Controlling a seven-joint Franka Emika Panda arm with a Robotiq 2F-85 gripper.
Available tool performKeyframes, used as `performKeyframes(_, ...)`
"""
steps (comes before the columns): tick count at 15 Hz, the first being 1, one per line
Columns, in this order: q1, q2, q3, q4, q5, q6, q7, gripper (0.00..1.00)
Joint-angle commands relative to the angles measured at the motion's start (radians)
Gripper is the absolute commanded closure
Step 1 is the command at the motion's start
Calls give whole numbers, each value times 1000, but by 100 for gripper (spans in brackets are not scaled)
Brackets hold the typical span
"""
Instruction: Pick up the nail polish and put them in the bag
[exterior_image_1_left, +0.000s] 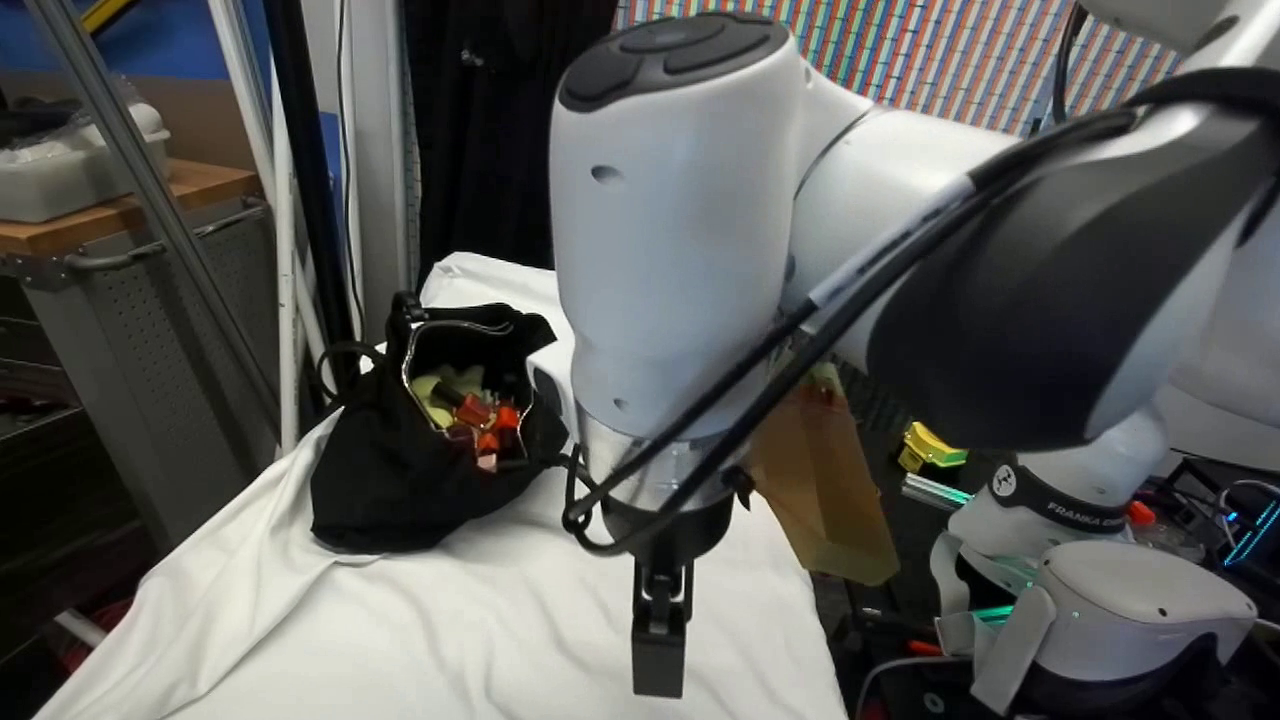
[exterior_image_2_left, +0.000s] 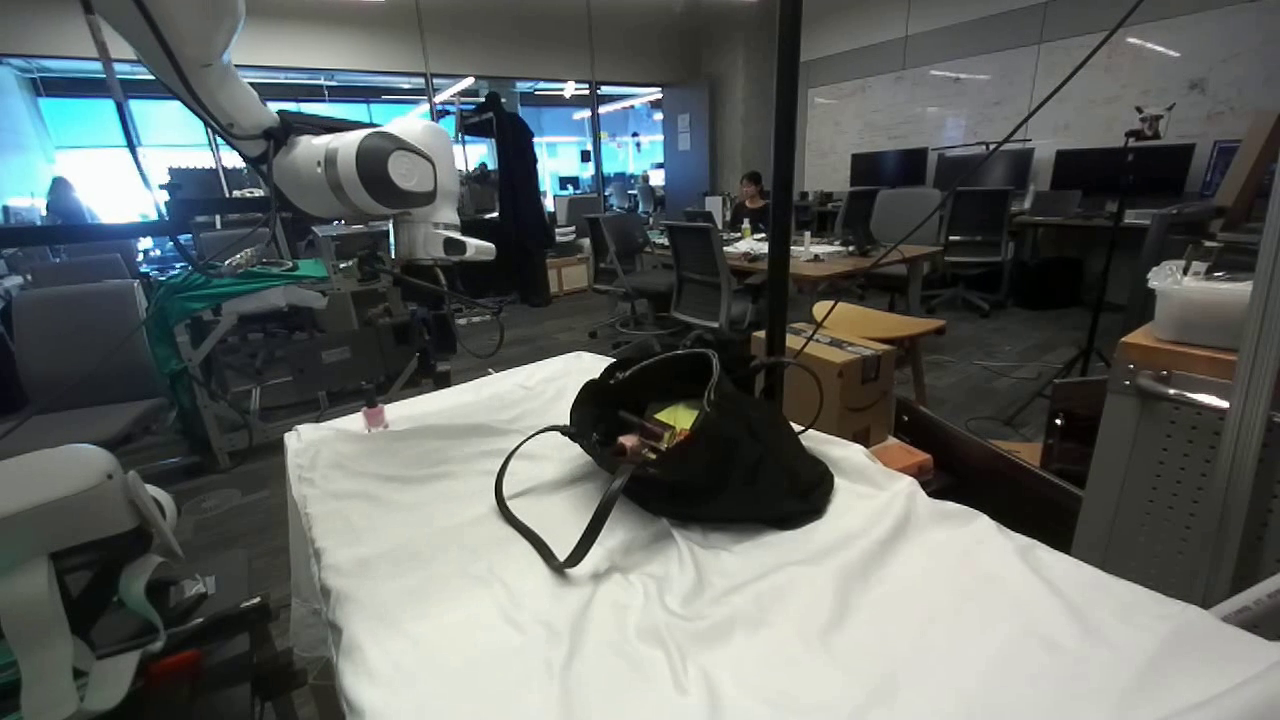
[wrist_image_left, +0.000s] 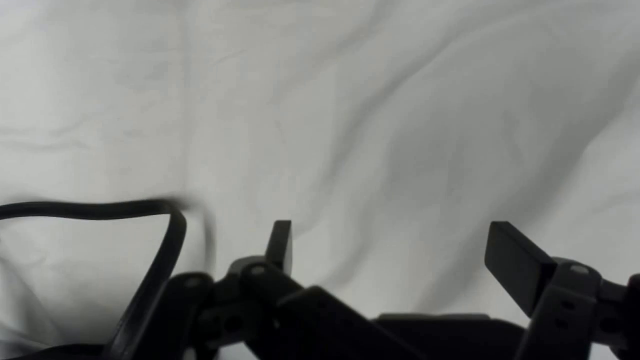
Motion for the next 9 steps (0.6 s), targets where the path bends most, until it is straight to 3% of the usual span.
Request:
performKeyframes(1, 30, 20, 37, 0, 28, 24, -47, 0)
performKeyframes(9, 70, 94, 101, 48, 144, 5, -226, 0)
